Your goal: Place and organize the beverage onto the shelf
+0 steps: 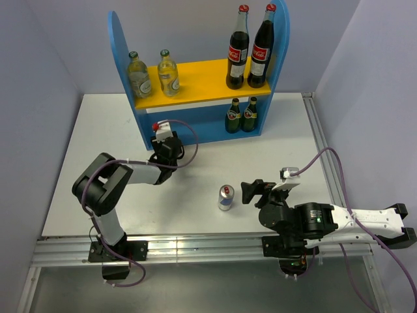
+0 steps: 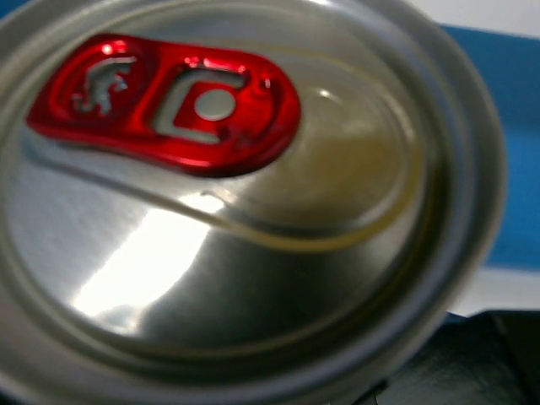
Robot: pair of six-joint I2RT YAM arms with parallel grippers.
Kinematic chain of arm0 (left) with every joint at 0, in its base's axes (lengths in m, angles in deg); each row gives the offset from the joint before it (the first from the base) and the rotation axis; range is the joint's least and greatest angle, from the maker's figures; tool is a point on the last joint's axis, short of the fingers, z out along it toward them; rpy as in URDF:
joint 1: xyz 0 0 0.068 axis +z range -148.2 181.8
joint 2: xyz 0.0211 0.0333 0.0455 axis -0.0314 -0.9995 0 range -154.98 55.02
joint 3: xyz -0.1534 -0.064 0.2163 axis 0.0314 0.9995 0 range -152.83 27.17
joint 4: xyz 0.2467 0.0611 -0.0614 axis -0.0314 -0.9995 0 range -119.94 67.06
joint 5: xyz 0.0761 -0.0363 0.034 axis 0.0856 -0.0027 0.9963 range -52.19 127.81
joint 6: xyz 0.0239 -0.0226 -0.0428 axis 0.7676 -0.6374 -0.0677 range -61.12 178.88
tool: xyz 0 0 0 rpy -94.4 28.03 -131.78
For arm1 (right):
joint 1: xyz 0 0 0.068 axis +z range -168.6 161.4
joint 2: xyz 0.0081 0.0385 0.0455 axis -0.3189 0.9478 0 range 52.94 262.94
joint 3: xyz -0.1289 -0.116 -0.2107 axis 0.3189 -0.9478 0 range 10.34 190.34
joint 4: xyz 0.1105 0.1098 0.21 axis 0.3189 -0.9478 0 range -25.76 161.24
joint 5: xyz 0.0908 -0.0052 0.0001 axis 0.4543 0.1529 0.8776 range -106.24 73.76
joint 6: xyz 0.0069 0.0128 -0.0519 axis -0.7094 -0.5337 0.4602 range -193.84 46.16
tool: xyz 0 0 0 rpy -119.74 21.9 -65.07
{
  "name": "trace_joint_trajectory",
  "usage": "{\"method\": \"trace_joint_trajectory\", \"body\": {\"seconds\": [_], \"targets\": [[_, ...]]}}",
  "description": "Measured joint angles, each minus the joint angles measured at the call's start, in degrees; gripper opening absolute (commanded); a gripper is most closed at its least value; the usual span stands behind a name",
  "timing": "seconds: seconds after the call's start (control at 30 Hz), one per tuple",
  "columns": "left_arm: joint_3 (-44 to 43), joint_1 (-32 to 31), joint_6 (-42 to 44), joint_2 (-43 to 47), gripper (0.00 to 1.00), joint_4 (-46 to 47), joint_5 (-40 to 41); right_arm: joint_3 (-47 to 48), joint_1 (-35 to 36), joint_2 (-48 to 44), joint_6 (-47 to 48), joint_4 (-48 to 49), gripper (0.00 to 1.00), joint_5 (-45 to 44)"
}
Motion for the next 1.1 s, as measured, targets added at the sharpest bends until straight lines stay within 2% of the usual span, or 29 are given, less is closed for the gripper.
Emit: {"method": "trace_joint_trajectory", "body": {"seconds": [0.37,0.63,0.67,0.73,0.8,0.87,1.0,1.03,1.1], "targets": [[-6.8,5.4,0.2,-4.0,0.00,-1.4,-3.0,0.0,0.0,0.0,0.4,0.5,1.00,0.0],[-12.8,8.5,-1.2,-7.7,0.00,-7.9,-5.1,0.0,0.0,0.0,0.9,0.9,1.00,0.0],[-13.7,8.9,-1.6,-8.2,0.04,-9.2,-5.5,0.0,0.0,0.0,1.0,1.0,1.00,0.0],[-15.6,9.7,-2.4,-9.2,0.02,-11.7,-6.4,0.0,0.0,0.0,1.1,1.0,1.00,0.0],[-17.4,10.5,-3.3,-10.1,0.04,-14.1,-7.4,0.0,0.0,0.0,1.3,1.2,1.00,0.0],[-18.3,11.3,-3.8,-10.5,0.13,-15.8,-8.2,0.0,0.0,0.0,1.3,1.2,1.00,0.0],[-19.0,12.3,-3.9,-10.8,0.21,-18.0,-9.1,0.0,0.0,0.0,1.5,1.3,1.00,0.0],[-19.1,12.3,-3.9,-10.8,0.33,-18.2,-9.3,0.0,0.0,0.0,1.5,1.3,1.00,0.0],[-19.2,12.4,-3.9,-10.9,0.41,-18.9,-9.4,0.0,0.0,0.0,1.5,1.3,1.00,0.0]]}}
